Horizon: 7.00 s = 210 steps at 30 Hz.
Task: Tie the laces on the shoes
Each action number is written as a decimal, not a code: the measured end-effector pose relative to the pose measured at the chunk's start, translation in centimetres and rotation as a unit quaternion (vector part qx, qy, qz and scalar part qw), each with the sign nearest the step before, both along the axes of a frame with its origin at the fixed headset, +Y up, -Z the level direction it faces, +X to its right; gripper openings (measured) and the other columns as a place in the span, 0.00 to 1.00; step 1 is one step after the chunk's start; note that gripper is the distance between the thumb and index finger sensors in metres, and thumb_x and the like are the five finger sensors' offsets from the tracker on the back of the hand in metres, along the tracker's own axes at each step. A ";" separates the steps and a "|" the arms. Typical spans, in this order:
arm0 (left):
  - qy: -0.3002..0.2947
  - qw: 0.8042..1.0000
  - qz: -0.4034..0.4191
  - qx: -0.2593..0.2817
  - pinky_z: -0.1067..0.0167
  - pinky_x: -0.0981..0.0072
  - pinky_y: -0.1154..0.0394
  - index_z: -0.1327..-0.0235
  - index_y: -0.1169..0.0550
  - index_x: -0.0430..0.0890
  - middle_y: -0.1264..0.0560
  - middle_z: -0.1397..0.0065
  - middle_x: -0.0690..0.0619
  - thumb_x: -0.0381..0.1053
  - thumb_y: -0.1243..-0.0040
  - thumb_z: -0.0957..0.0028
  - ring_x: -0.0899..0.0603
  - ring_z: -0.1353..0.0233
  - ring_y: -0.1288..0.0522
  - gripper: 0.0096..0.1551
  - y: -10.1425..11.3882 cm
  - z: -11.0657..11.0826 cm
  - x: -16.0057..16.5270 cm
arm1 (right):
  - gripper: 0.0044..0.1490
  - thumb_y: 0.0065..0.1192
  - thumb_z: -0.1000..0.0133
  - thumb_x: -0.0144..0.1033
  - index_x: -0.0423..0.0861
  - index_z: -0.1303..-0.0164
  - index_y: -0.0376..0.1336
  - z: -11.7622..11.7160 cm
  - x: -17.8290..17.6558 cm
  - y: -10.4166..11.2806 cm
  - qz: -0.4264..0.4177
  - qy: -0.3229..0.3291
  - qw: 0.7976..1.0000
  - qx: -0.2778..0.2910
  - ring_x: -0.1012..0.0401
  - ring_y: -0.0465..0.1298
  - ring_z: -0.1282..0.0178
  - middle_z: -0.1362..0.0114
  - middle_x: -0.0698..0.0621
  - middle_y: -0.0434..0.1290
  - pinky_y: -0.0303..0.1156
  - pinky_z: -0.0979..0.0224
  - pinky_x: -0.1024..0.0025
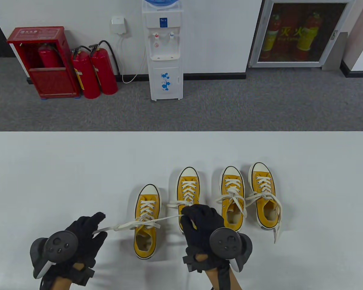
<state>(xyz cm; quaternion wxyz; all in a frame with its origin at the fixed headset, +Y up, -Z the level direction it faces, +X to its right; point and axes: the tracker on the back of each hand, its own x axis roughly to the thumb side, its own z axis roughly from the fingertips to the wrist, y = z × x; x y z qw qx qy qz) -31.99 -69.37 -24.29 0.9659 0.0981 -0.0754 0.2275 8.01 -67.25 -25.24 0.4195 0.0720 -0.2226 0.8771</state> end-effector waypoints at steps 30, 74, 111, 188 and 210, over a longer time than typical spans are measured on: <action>-0.019 0.806 0.586 -0.082 0.33 0.41 0.22 0.85 0.18 0.32 0.12 0.36 0.55 0.50 0.28 0.52 0.44 0.37 0.10 0.17 -4.4 -1.8 -5.1 | 0.25 0.70 0.49 0.49 0.49 0.47 0.76 -0.2 7.2 -3.9 -0.077 -0.080 0.993 -0.046 0.50 0.77 0.43 0.37 0.51 0.74 0.62 0.28 0.40; 0.303 0.947 0.078 -0.069 0.32 0.33 0.32 0.67 0.26 0.34 0.20 0.39 0.49 0.60 0.41 0.48 0.39 0.46 0.18 0.26 -4.2 -1.6 -9.5 | 0.25 0.69 0.48 0.51 0.50 0.47 0.76 -0.1 15.8 -5.6 -0.082 -0.306 0.940 -0.128 0.52 0.76 0.46 0.37 0.51 0.73 0.64 0.31 0.44; 0.337 0.938 0.044 -0.068 0.32 0.33 0.32 0.61 0.26 0.34 0.23 0.33 0.48 0.58 0.43 0.48 0.39 0.44 0.19 0.25 -4.5 -1.6 -9.7 | 0.30 0.67 0.48 0.48 0.49 0.37 0.70 -0.2 17.9 -7.3 -0.068 -0.357 0.914 -0.178 0.51 0.73 0.39 0.30 0.50 0.67 0.61 0.29 0.43; 0.365 0.930 -0.029 -0.009 0.31 0.35 0.31 0.51 0.15 0.36 0.25 0.23 0.48 0.52 0.34 0.49 0.41 0.44 0.18 0.24 -3.1 -1.2 -8.4 | 0.24 0.73 0.52 0.54 0.47 0.61 0.81 -3.7 -4.7 -4.0 0.193 -0.020 0.973 -0.125 0.45 0.65 0.25 0.28 0.49 0.70 0.53 0.23 0.39; 0.329 0.944 0.005 0.008 0.32 0.35 0.30 0.49 0.16 0.38 0.25 0.23 0.49 0.54 0.36 0.49 0.40 0.43 0.17 0.25 -2.5 -0.9 -7.7 | 0.27 0.72 0.52 0.58 0.45 0.66 0.81 -4.6 -5.7 -3.6 -0.157 0.205 0.948 -0.187 0.48 0.75 0.29 0.34 0.52 0.79 0.62 0.27 0.39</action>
